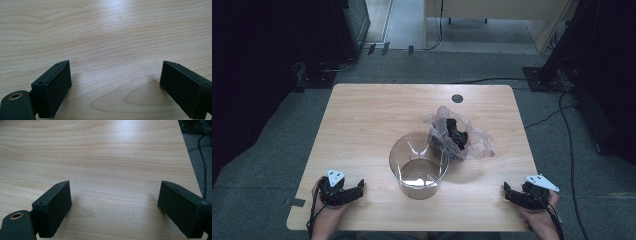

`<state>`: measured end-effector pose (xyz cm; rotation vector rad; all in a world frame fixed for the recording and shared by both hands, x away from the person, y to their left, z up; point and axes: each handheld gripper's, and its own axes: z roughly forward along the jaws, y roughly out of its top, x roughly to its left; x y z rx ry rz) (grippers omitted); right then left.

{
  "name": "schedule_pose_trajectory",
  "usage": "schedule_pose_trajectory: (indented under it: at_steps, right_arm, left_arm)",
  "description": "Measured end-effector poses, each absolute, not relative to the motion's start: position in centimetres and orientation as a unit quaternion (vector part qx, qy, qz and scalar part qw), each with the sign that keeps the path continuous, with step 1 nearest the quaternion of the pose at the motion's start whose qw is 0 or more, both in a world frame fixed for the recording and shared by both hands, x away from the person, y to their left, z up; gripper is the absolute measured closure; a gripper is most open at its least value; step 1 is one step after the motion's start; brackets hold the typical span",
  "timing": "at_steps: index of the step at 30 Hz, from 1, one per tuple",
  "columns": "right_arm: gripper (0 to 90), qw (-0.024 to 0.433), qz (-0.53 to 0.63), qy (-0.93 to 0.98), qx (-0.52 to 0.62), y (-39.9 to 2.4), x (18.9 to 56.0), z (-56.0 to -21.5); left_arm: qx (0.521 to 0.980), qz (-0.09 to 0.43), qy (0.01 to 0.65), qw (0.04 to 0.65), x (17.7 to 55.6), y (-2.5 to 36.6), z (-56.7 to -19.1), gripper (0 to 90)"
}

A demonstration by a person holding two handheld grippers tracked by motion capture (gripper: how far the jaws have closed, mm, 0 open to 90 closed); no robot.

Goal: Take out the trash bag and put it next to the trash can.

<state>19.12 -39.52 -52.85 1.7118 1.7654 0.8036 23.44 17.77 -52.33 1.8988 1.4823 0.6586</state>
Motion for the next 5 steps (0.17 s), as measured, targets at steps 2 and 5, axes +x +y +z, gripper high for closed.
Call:
schedule_pose_trajectory:
  at_steps: [2, 5]
  right_arm:
    - [11.3, 0.274, 0.299, 0.656, 0.636, -39.52, 19.12, -52.85]
    - [11.0, 0.273, 0.299, 0.657, 0.636, -39.53, 19.13, -52.83]
  left_arm:
    - [0.721, 0.25, 0.563, 0.317, 23.44, 17.77, -52.33, 9.7]
    - [0.721, 0.25, 0.563, 0.317, 23.45, 17.76, -52.34, 9.7]
